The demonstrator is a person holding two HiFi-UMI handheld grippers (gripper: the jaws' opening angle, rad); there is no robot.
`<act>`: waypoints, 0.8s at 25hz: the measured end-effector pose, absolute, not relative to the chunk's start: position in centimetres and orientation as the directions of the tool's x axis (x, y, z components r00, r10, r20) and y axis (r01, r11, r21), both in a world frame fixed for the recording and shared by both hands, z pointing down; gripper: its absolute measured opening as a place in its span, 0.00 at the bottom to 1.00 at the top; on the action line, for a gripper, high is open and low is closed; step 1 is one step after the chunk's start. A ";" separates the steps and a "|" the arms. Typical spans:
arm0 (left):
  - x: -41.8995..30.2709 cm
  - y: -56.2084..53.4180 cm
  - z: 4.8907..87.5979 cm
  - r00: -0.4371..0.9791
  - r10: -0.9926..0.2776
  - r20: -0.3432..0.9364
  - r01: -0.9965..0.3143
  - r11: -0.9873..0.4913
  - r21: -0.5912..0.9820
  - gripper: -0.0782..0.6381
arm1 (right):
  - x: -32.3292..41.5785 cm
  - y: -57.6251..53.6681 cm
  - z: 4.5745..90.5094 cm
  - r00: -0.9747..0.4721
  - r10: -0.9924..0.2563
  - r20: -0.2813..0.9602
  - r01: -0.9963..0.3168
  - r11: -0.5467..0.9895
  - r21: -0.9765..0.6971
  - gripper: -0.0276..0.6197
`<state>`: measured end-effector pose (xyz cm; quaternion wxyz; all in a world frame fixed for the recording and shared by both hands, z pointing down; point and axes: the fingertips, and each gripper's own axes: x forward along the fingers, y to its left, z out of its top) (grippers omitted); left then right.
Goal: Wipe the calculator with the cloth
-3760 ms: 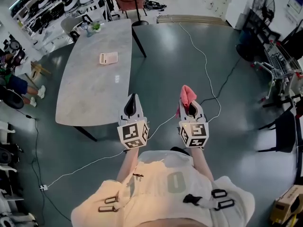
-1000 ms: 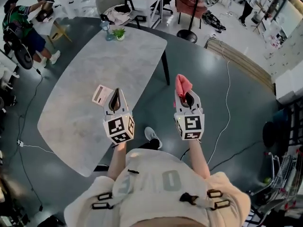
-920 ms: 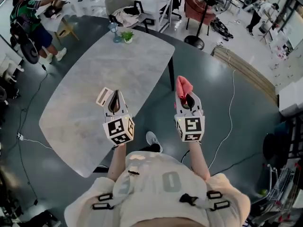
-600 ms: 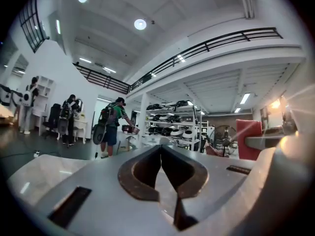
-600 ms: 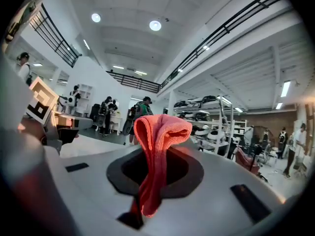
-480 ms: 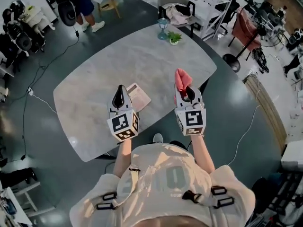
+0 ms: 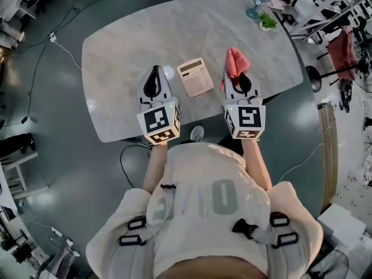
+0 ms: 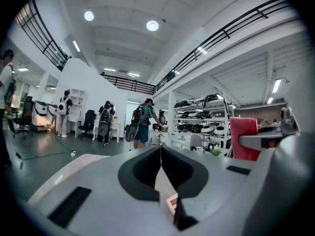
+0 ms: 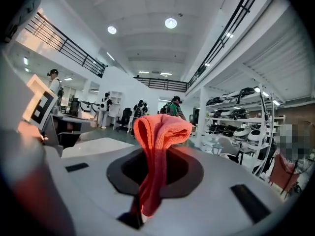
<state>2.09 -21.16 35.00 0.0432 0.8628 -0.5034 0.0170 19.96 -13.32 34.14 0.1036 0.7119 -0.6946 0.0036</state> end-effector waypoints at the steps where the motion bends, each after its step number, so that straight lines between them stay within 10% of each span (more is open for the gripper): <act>1: 1.3 -21.1 35.1 0.476 -0.876 0.076 -0.879 -0.472 0.067 0.14 | 19.4 -13.5 34.1 0.018 -0.989 0.144 -0.990 0.003 0.142 0.11; 20: -0.4 -19.8 34.5 0.290 -0.956 0.050 -0.957 -0.288 0.040 0.14 | 17.6 -16.7 35.8 -0.231 -0.958 0.169 -0.966 0.246 0.074 0.12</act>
